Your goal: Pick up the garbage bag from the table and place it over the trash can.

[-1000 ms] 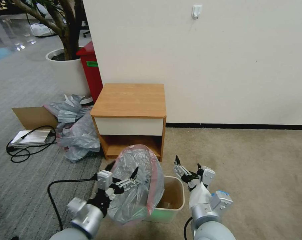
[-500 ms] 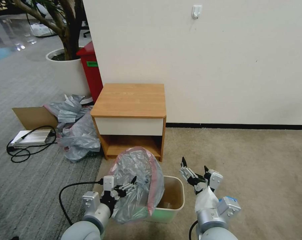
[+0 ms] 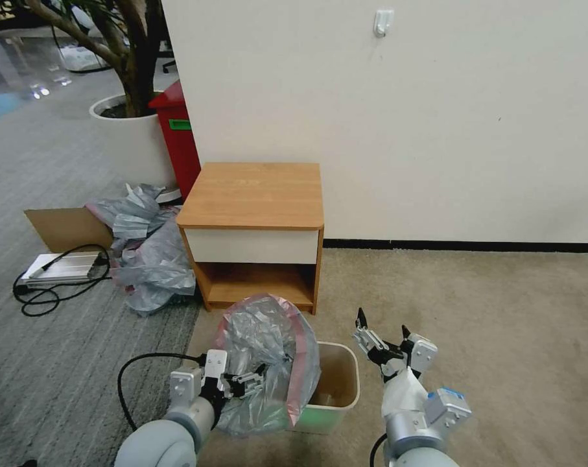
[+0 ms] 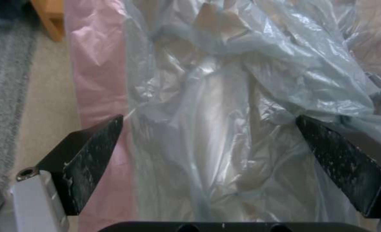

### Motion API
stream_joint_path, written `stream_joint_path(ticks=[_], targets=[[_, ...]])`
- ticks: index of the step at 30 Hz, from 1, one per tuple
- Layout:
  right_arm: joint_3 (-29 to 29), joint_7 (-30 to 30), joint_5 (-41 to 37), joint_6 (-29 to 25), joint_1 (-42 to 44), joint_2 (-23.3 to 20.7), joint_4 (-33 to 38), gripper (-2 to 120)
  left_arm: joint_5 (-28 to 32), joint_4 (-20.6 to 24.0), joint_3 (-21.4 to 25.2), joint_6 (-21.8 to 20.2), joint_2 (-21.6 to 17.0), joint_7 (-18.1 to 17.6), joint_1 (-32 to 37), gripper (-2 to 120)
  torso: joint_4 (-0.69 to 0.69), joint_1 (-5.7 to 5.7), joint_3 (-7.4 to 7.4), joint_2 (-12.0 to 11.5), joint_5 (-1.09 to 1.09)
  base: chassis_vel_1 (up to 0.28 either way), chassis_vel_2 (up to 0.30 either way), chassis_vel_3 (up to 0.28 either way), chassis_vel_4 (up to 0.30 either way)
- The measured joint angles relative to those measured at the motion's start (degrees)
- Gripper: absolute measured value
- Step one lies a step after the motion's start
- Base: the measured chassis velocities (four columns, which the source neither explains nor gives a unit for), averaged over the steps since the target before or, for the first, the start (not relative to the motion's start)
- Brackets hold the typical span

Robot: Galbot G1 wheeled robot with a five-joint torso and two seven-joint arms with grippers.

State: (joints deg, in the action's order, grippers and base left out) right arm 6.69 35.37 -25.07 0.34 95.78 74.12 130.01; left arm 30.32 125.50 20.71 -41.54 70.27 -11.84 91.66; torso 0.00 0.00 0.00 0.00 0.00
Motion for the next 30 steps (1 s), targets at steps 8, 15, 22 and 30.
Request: stream_joint_path(ticks=[8, 15, 22, 30], targets=[[0.0, -0.2, 0.9, -0.2, 0.9, 0.1, 0.0, 100, 1.3, -4.1, -0.5, -1.0, 0.7, 2.5, -3.9, 97, 0.00, 0.00, 0.00, 0.0, 0.00, 0.000, 0.000, 0.000, 0.000], [-0.1, -0.3, 1.2, -0.2, 1.0, 0.3, -0.5, 100, 1.0, -5.3, -1.2, -0.9, 0.7, 3.1, -5.2, 75, 0.00, 0.00, 0.00, 0.0, 0.00, 0.000, 0.000, 0.000, 0.000], [-0.1, -0.3, 1.3, -0.3, 0.9, 0.3, -0.9, 100, -1.0, -6.2, -1.7, -0.4, 1.0, 3.2, -5.0, 50, 0.00, 0.00, -0.01, 0.0, 0.02, 0.000, 0.000, 0.000, 0.000], [-0.8, -0.6, 1.4, -0.4, 0.6, 0.0, -1.0, 100, -2.7, -6.1, -1.6, -0.4, 1.6, 3.1, -3.8, 21, 0.00, 0.00, -0.01, 0.0, 0.01, 0.000, 0.000, 0.000, 0.000]])
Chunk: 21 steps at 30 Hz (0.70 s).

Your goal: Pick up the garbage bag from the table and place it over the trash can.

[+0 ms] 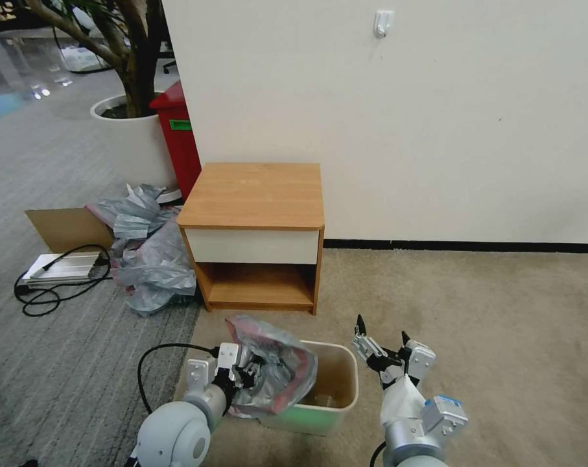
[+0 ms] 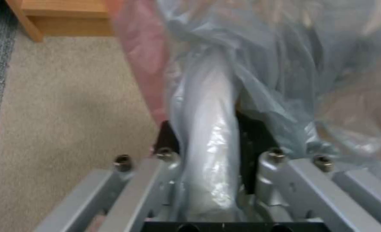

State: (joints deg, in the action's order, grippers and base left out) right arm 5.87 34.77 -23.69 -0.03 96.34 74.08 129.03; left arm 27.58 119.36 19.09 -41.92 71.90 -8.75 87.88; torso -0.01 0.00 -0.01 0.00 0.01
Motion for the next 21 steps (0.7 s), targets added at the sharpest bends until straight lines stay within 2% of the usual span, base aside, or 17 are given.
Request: stream_joint_path(ticks=[5, 10, 13, 14, 16, 17, 18, 21], targets=[[-0.8, -0.5, 0.0, 0.0, -0.3, -0.2, 0.0, 100, -0.4, 1.0, 0.6, 0.0, 0.2, -0.2, 1.2, 4, 0.01, 0.00, 0.00, 0.0, -0.03, 0.000, 0.000, 0.000, 0.000], [-1.8, -1.1, 0.4, -0.3, -0.4, -0.2, 0.0, 100, -0.5, 1.5, 1.2, 0.8, 0.3, -0.9, 2.2, 4, 0.01, 0.00, 0.01, 0.0, -0.04, 0.000, 0.000, 0.000, 0.000], [-2.6, -4.7, 2.4, -0.9, -0.5, -0.8, 0.1, 100, -3.1, 2.9, 1.8, 4.5, 0.5, -1.9, 3.7, 4, 0.01, 0.00, 0.01, 0.0, -0.04, 0.000, 0.000, 0.000, 0.000], [-2.6, -4.7, 2.4, -0.9, -0.5, -0.8, 0.1, 100, -3.1, 2.9, 1.8, 4.5, 0.5, -1.9, 3.7, 4, 0.01, 0.00, 0.01, 0.0, -0.04, 0.000, 0.000, 0.000, 0.000], [-2.7, -8.8, 5.1, -1.2, -0.5, -1.7, 0.3, 100, -5.4, 3.9, 2.1, 7.3, 0.6, -2.3, 4.4, 4, 0.01, 0.00, 0.01, 0.0, -0.03, 0.000, 0.000, 0.000, 0.000], [-2.7, -8.8, 5.1, -1.2, -0.5, -1.7, 0.3, 100, -5.4, 3.9, 2.1, 7.3, 0.6, -2.3, 4.4, 4, 0.01, 0.00, 0.01, 0.0, -0.03, 0.000, 0.000, 0.000, 0.000], [-2.7, -12.8, 8.1, -1.0, -0.5, -2.7, 0.5, 100, -6.7, 5.1, 2.2, 9.3, 0.5, -2.5, 4.9, 4, 0.01, 0.00, 0.01, 0.0, -0.02, 0.000, 0.000, 0.000, 0.000], [-2.6, -25.1, 19.6, 0.0, -1.1, -5.3, 0.4, 100, -7.6, 8.6, 2.7, 11.2, -0.1, -3.5, 6.1, 4, 0.01, 0.00, 0.01, 0.0, -0.02, 0.000, 0.000, 0.000, 0.000]])
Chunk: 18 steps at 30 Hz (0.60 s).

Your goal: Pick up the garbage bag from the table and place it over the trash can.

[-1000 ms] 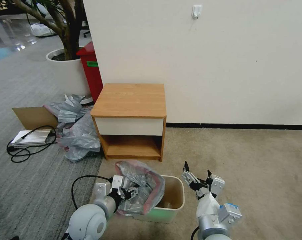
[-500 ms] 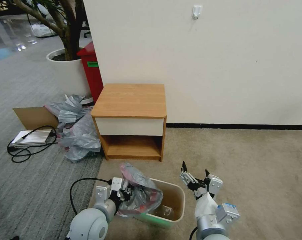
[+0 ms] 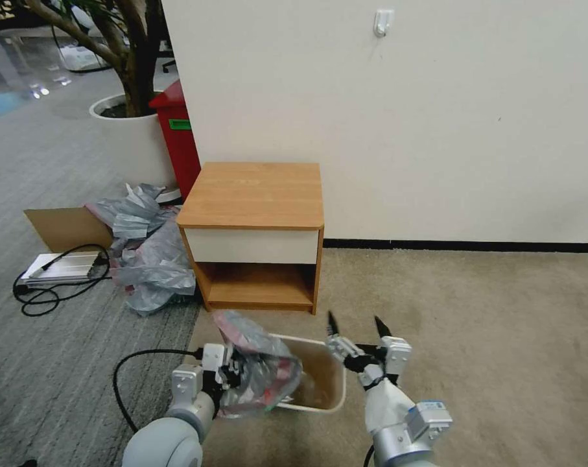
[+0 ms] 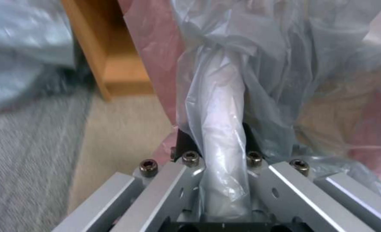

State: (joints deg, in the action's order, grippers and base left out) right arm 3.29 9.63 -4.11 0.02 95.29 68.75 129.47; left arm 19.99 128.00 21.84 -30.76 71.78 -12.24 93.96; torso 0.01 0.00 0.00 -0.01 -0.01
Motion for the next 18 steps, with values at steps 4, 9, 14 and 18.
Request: stream_joint_path(ticks=[4, 9, 14, 18], targets=[[-0.8, -5.8, 11.2, 0.2, -2.3, -1.3, -1.0, 100, 0.0, 3.2, 0.4, -0.5, -0.7, -0.9, 0.9, 4, 0.00, 0.00, 0.00, 0.0, 0.01, 0.000, 0.000, 0.000, 0.000], [-3.7, -6.9, 23.1, 0.3, -4.8, -0.6, -2.9, 100, 0.2, 5.7, 0.7, -1.7, -0.6, -1.8, 1.7, 4, -0.01, 0.00, 0.00, 0.0, 0.01, 0.000, 0.000, 0.000, 0.000], [-8.0, -6.7, 27.7, 1.2, -6.4, 1.1, -4.8, 100, 0.3, 6.8, 0.7, -2.1, 0.5, -2.1, 2.2, 4, -0.01, 0.00, 0.00, 0.0, 0.00, 0.000, 0.000, 0.000, 0.000], [-8.7, -6.3, 29.6, 1.2, -7.6, 1.9, -6.5, 98, 0.4, 7.4, 0.5, -2.3, 0.9, -2.1, 2.5, 4, -0.01, 0.00, 0.00, 0.0, 0.00, 0.000, 0.000, 0.000, 0.000]])
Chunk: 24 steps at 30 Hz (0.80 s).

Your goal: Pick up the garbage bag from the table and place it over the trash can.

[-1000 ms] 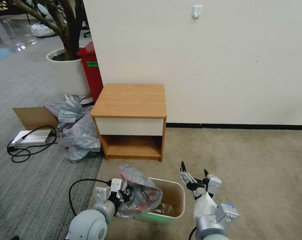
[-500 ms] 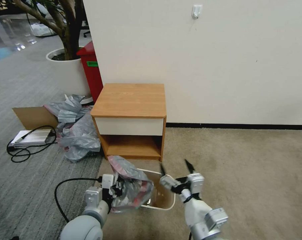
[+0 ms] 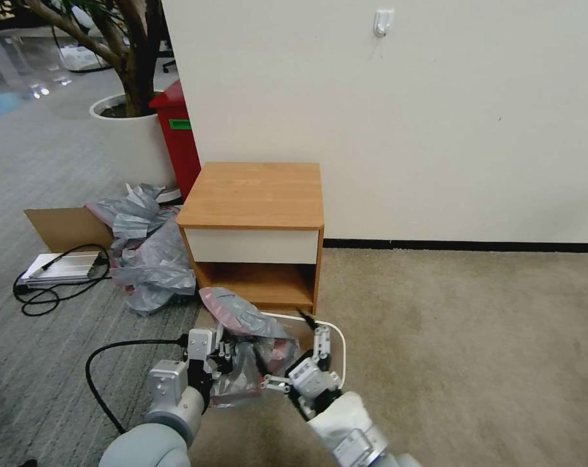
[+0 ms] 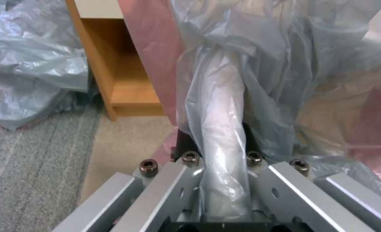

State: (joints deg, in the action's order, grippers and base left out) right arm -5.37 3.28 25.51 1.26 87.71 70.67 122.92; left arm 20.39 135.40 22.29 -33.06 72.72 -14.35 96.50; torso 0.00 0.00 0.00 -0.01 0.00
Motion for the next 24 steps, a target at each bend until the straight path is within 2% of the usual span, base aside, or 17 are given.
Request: stream_joint_path(ticks=[9, 12, 17, 21, 22, 24], targets=[[0.4, 2.6, 9.0, -2.1, -2.4, 2.1, -5.9, 98, 0.6, 0.3, -0.8, -0.2, 1.3, 0.0, 0.3, 4, 0.00, 0.00, 0.00, 0.0, 0.00, 0.000, 0.000, 0.000, 0.000], [1.5, 4.6, 13.9, -3.5, -3.5, 2.9, -7.9, 89, 1.3, 0.6, -0.8, -0.4, 1.5, -0.2, 0.6, 4, 0.00, 0.00, 0.00, 0.0, 0.00, 0.000, 0.000, 0.000, 0.000], [1.8, 5.9, 15.3, -3.7, -3.7, 3.1, -8.5, 77, 1.9, 0.6, -0.8, -0.6, 1.8, -0.4, 0.6, 4, 0.00, 0.00, 0.00, 0.0, 0.00, 0.000, 0.000, 0.000, 0.000], [1.9, 8.5, 16.2, -3.6, -2.7, 3.4, -8.4, 56, 3.6, 0.3, -0.7, -1.4, 2.3, -1.0, 0.4, 4, -0.01, 0.00, 0.00, 0.0, -0.04, 0.000, 0.000, 0.000, 0.000], [1.9, 8.5, 16.2, -3.6, -2.7, 3.4, -8.4, 56, 3.6, 0.3, -0.7, -1.4, 2.3, -1.0, 0.4, 4, -0.01, 0.00, 0.00, 0.0, -0.04, 0.000, 0.000, 0.000, 0.000], [1.9, 9.4, 16.3, -3.6, -2.2, 3.3, -8.2, 48, 4.1, -0.1, -0.5, -1.7, 2.7, -1.3, 0.2, 4, -0.01, 0.00, 0.00, 0.0, -0.05, 0.000, 0.000, 0.000, 0.000]])
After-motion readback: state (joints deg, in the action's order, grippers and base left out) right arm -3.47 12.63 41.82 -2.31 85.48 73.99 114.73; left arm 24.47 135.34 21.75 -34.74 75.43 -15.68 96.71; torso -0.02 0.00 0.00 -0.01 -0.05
